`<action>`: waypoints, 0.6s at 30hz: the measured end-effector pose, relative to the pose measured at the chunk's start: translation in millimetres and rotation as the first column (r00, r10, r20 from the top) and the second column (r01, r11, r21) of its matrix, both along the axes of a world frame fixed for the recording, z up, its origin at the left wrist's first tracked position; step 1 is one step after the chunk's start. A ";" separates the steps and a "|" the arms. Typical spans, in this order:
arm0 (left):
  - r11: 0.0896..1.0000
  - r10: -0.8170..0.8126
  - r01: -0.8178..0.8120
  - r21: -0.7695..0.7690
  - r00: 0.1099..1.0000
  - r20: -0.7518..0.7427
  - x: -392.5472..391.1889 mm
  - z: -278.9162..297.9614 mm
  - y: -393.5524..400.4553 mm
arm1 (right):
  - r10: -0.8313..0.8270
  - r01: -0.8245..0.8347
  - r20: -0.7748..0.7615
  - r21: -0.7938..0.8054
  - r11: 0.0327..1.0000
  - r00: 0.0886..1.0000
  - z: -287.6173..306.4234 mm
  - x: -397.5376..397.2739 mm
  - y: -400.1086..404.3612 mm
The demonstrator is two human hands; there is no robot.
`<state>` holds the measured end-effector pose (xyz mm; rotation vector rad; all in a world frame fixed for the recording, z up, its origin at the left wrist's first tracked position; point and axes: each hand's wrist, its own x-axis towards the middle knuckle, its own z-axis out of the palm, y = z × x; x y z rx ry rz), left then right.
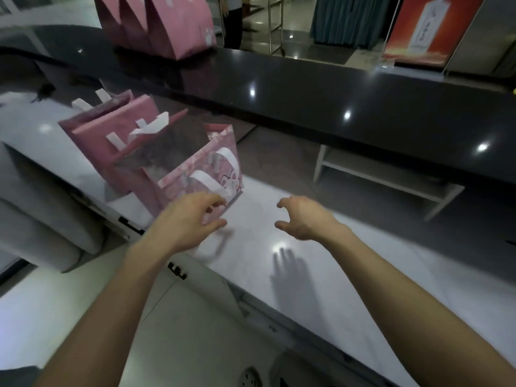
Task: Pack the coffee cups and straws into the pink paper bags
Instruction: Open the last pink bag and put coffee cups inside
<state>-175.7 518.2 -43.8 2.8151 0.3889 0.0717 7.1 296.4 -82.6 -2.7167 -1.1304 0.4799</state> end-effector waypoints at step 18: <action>1.000 0.004 0.001 -0.019 0.960 0.281 20.4 71.6 152.3 | 0.140 -0.159 0.163 0.108 0.981 0.977 102.6 65.4 211.7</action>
